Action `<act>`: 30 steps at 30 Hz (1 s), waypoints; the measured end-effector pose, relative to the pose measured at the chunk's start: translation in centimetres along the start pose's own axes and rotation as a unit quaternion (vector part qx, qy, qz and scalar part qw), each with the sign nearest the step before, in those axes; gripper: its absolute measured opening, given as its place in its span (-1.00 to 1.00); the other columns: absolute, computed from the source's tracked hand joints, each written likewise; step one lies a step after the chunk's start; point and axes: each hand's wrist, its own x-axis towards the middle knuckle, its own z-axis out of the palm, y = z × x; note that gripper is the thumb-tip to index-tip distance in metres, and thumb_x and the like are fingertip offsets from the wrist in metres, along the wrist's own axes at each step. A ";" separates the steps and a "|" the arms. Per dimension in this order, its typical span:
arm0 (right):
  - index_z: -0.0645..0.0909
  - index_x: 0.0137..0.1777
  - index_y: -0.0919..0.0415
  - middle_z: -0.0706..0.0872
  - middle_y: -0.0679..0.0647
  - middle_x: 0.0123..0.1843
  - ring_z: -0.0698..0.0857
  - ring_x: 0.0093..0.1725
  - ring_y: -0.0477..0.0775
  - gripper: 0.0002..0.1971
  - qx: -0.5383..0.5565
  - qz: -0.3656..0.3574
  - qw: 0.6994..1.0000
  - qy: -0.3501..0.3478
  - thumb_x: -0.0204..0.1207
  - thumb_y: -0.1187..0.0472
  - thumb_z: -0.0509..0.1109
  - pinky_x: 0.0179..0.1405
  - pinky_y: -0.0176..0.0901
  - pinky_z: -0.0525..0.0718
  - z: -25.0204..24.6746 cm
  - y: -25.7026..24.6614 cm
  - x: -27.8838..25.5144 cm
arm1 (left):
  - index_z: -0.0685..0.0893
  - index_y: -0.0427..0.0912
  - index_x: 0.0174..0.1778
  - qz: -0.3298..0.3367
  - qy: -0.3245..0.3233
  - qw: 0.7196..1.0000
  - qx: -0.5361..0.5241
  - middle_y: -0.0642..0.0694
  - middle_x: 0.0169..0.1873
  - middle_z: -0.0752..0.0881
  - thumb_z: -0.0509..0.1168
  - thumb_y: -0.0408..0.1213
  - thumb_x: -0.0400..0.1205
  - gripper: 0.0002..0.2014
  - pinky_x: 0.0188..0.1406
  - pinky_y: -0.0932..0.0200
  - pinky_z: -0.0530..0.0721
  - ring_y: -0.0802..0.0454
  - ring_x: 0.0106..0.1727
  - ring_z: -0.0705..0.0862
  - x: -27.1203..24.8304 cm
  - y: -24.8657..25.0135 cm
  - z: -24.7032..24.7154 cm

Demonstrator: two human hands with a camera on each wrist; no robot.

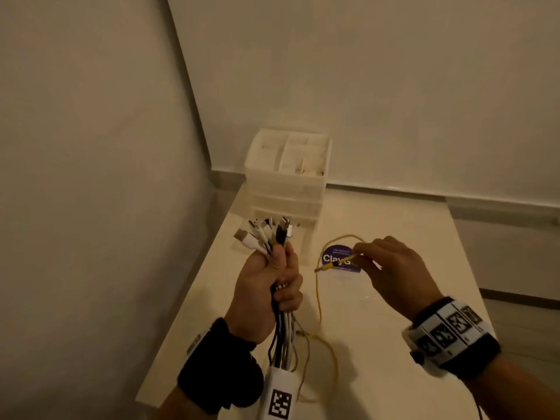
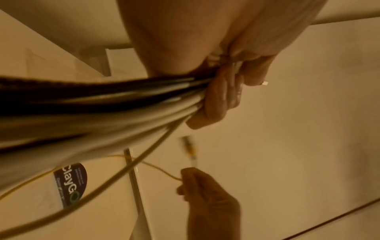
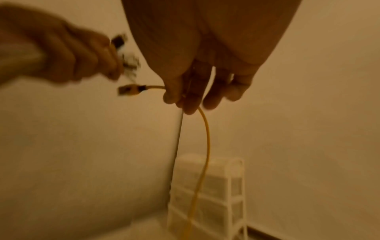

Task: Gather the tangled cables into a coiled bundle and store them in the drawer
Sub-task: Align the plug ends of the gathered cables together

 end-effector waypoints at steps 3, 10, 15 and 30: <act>0.75 -0.13 0.09 0.62 -0.02 -0.28 0.49 -0.29 0.03 -0.97 0.012 0.029 0.997 0.064 0.46 0.18 0.51 -0.36 -0.11 0.45 -3.4 -2.8 -0.5 | 0.48 -0.22 -0.07 0.012 -0.027 1.000 0.008 -0.05 -0.45 0.23 0.52 0.12 0.42 -0.48 -0.64 0.24 0.15 0.17 -0.59 0.21 0.6 0.3 1.1; 0.52 -0.05 0.14 0.68 0.00 -0.43 0.55 -0.55 -0.09 -0.64 0.337 0.168 0.926 -0.023 0.64 -0.13 0.07 -0.49 -0.09 0.54 -4.0 -11.7 -2.4 | 0.59 -0.32 -0.10 0.070 0.000 0.984 0.163 -0.26 -0.43 0.52 0.46 0.14 0.47 -0.48 -0.42 0.04 0.62 -0.18 -0.42 0.58 1.1 -1.6 4.5; 0.38 0.34 -0.10 0.61 -0.17 -0.35 0.59 -0.34 -0.03 -0.75 0.214 0.056 0.974 -0.042 0.72 0.11 0.04 -0.44 -0.19 0.49 -2.7 -11.7 -3.5 | 0.54 -0.30 -0.23 0.023 0.059 0.987 0.145 -0.02 -0.53 0.55 0.42 0.00 0.51 -0.61 -0.36 0.20 0.63 0.04 -0.41 0.60 1.3 -1.9 5.8; 0.49 -0.47 0.10 0.48 -0.07 -0.50 0.43 -0.45 -0.15 -0.49 0.363 0.271 0.885 -0.107 0.38 -0.35 0.26 -0.34 -0.20 0.42 -0.5 -5.3 -10.8 | 0.44 -0.07 -0.29 0.076 0.054 0.995 0.042 0.06 -0.61 0.27 0.15 0.08 0.64 -0.68 -0.70 0.36 0.17 0.21 -0.71 0.19 2.7 5.4 1.7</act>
